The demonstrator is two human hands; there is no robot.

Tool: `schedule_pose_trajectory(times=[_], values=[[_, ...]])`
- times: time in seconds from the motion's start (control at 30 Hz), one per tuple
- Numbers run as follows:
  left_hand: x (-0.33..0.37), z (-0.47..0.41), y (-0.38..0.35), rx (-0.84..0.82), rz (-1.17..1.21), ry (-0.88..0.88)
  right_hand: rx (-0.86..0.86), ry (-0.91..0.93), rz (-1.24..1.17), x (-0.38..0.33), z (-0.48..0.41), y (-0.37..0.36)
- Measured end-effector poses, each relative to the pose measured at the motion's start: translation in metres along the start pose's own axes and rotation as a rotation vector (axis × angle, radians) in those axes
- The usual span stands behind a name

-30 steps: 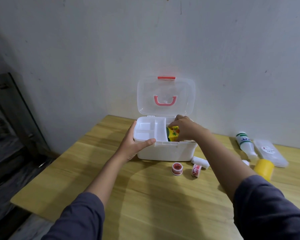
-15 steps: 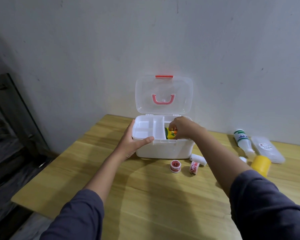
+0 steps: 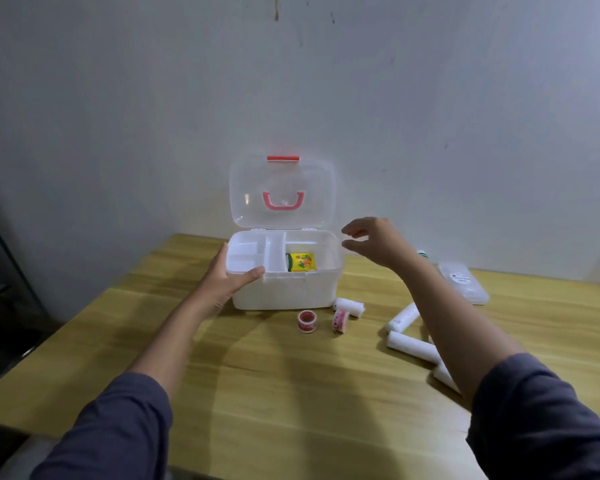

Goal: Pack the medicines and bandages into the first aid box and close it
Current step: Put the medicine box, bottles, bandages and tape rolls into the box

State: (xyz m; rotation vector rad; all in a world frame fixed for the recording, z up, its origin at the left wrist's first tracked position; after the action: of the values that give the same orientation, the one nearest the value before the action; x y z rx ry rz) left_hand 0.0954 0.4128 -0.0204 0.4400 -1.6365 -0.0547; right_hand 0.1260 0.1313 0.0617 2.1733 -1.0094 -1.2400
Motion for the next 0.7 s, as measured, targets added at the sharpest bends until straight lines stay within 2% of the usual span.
schedule_pose_trajectory(times=[0.3, 0.53, 0.7], values=[[0.001, 0.004, -0.007, 0.093, 0.036, -0.029, 0.419, -0.573, 0.075, 0.144, 0.062, 0.075], [0.006, 0.01, -0.006, 0.165, 0.066, -0.056, 0.471, -0.94, -0.028, 0.196, 0.095, 0.079], [0.005, 0.009, -0.008, 0.152, 0.082, -0.069, 0.554, -0.99, -0.092, 0.199, 0.098, 0.079]])
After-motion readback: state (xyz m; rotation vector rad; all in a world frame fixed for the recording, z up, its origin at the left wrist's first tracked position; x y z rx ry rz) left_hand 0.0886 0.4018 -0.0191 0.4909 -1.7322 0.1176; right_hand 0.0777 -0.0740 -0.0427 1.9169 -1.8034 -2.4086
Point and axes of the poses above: each hand's wrist, its own z-axis away from the middle knuckle, its own y-axis out of the back of the hand, x = y × z, the point moved 6 cm from there along -z, towards the middle knuckle, and after that the axes turned 13 degrees about x, right-handed, at the moved point
